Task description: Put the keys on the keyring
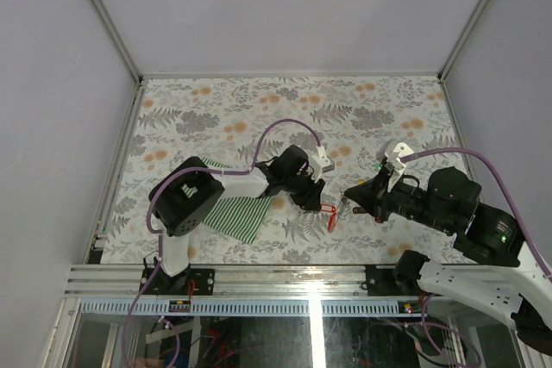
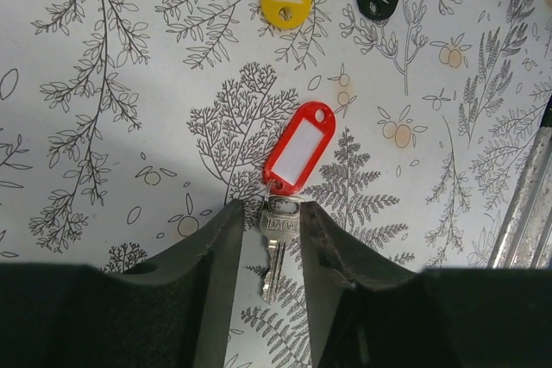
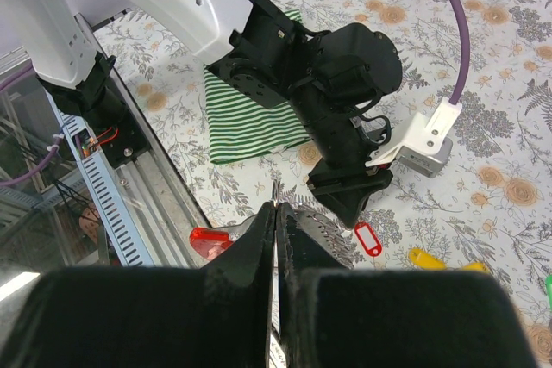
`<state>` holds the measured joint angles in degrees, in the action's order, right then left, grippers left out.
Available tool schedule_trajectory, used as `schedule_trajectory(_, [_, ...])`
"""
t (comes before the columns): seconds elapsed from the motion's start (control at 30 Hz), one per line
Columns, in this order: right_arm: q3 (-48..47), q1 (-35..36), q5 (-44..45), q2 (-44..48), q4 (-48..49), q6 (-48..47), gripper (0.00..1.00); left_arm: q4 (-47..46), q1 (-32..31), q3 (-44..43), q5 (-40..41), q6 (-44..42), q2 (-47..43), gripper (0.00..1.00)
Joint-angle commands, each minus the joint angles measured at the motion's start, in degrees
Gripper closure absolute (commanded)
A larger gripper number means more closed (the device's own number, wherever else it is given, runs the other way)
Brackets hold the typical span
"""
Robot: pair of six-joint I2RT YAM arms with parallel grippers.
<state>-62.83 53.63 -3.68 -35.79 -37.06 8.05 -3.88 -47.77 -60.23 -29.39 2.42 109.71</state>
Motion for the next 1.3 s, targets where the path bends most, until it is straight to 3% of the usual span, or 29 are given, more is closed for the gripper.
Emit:
schedule_trajectory(0.0, [-2.6, 0.3, 0.1, -0.5, 1.8, 0.6, 1.00, -1.6, 0.4, -0.9, -1.3, -1.4, 1.3, 0.69])
schedule_trajectory(0.33, [-2.7, 0.3, 0.1, -0.7, 1.7, 0.5, 1.00, -2.1, 0.4, -1.4, -1.4, -0.9, 1.7, 0.83])
schedule_trajectory(0.6, [-2.5, 0.3, 0.2, -0.7, 1.5, 0.5, 1.00, -3.6, 0.4, -1.1, -2.0, -0.1, 1.0, 0.99])
schedule_trajectory(1.27, [-3.4, 0.3, 2.3, 1.1, 0.7, -1.3, 1.00, -6.0, 0.3, 4.2, 2.7, 4.7, -13.6, 1.00])
